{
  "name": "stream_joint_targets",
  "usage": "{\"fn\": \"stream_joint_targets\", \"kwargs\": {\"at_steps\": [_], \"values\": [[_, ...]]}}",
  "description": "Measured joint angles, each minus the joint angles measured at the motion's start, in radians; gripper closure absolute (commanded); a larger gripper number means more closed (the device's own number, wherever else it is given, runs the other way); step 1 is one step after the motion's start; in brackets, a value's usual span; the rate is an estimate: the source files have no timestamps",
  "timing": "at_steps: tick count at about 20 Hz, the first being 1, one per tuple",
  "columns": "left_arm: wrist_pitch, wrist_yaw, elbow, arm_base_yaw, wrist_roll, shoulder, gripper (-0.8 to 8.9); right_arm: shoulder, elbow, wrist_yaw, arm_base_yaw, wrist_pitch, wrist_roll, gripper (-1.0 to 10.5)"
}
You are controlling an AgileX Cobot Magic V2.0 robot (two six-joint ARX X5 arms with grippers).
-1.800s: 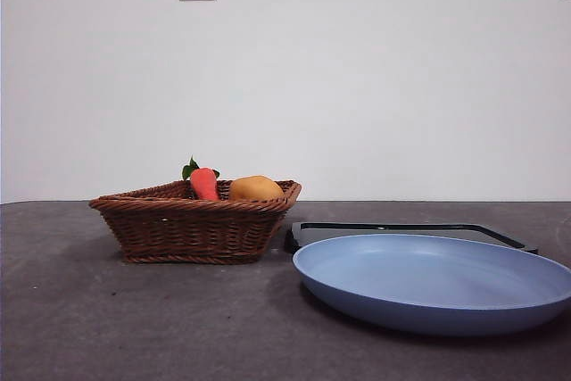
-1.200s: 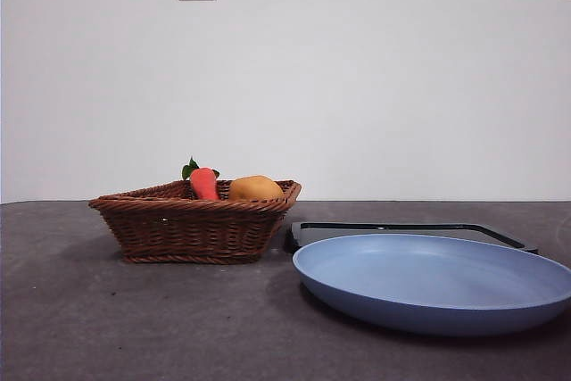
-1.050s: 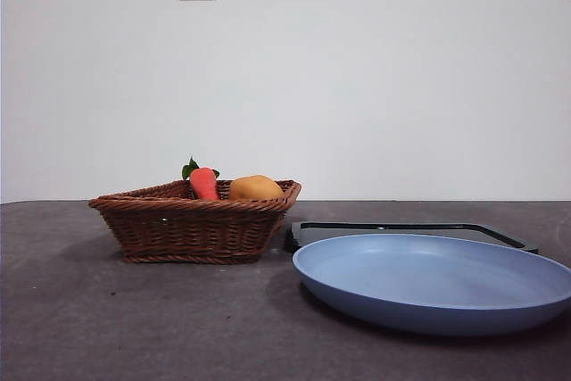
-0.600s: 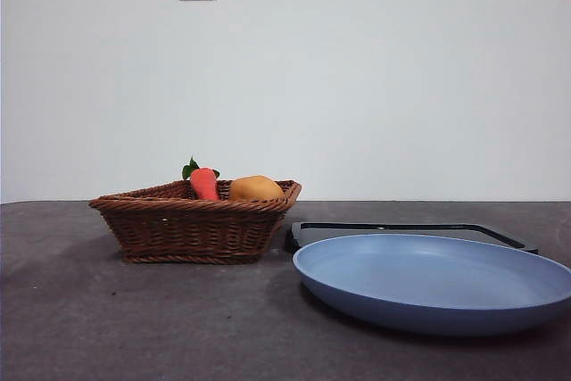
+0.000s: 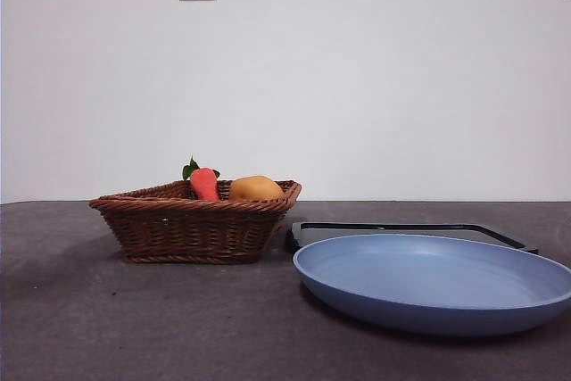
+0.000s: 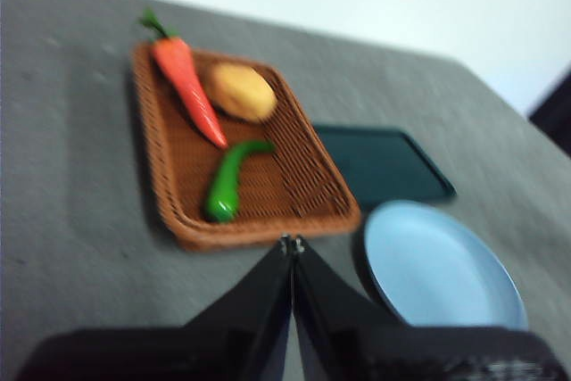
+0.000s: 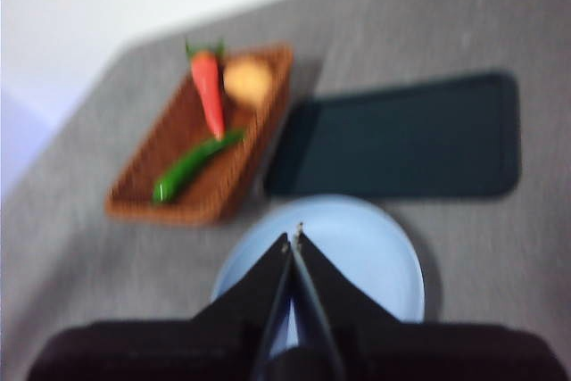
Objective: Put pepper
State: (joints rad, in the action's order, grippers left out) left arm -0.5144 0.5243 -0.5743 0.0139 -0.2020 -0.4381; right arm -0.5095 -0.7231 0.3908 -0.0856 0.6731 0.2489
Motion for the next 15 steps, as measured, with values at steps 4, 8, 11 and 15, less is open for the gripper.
{"fn": "stream_joint_targets", "kwargs": {"at_steps": [4, 8, 11, 15], "values": [[-0.144, 0.066, -0.09, 0.0, 0.095, -0.073, 8.07, -0.099, -0.111, 0.002, 0.0, 0.215, -0.127, 9.4], [-0.339, 0.082, -0.175, 0.0, 0.205, -0.115, 8.07, -0.181, -0.178, 0.001, 0.0, 0.442, -0.272, 9.4], [-0.39, 0.082, -0.187, 0.0, 0.236, -0.115, 7.98, -0.189, -0.178, 0.001, 0.0, 0.451, -0.307, 9.3], [-0.419, 0.082, -0.187, 0.0, 0.236, -0.116, 5.01, -0.19, -0.178, 0.0, 0.0, 0.451, -0.313, 7.0]]}}
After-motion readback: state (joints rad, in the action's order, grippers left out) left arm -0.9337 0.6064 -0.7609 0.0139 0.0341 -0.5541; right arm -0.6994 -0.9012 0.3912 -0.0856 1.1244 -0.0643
